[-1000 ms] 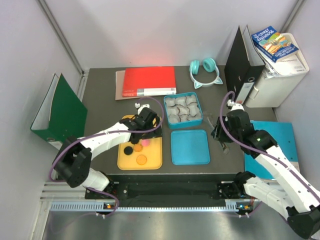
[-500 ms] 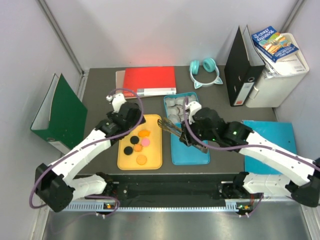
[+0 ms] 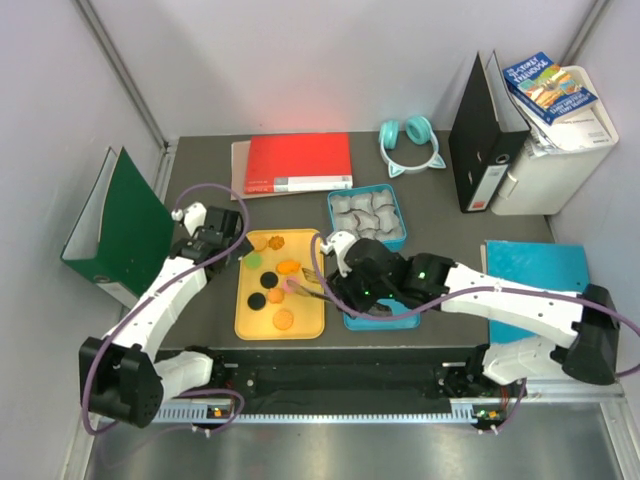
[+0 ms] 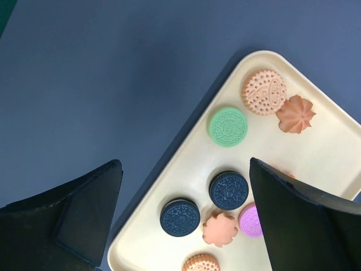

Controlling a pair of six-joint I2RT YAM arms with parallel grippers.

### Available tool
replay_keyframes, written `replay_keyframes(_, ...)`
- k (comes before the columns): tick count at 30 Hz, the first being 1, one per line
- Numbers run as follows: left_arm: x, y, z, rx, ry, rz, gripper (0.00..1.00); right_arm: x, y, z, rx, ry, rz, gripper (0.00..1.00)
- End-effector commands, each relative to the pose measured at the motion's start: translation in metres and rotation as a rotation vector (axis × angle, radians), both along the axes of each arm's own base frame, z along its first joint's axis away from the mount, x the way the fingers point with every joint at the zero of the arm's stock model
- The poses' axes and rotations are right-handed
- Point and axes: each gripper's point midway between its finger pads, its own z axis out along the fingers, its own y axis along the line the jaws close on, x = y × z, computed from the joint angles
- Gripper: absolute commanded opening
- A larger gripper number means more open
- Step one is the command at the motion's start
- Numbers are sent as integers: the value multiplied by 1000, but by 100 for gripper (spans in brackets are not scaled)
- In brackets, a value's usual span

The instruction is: Pack the cookies

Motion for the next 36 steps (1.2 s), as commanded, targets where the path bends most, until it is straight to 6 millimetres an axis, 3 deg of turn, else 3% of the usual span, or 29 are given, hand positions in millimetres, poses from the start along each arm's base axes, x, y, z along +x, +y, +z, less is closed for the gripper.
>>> replay_keyframes(1, -6, 10, -2, -21, 10, 28, 98, -3, 31, 19, 38, -68, 74, 49)
replay_keyframes(9, -19, 20, -14, -37, 40, 35, 98, -6, 60, 6, 13, -60, 120, 49)
replay_keyframes(17, -22, 16, -21, -62, 50, 30, 98, 1, 77, -7, -51, -91, 150, 49)
replay_keyframes(22, -23, 12, -29, -99, 61, 28, 98, 2, 83, -22, -97, -96, 164, 49)
replay_keyframes(36, -24, 12, -34, -115, 70, 25, 98, 5, 90, -37, -126, -104, 168, 48)
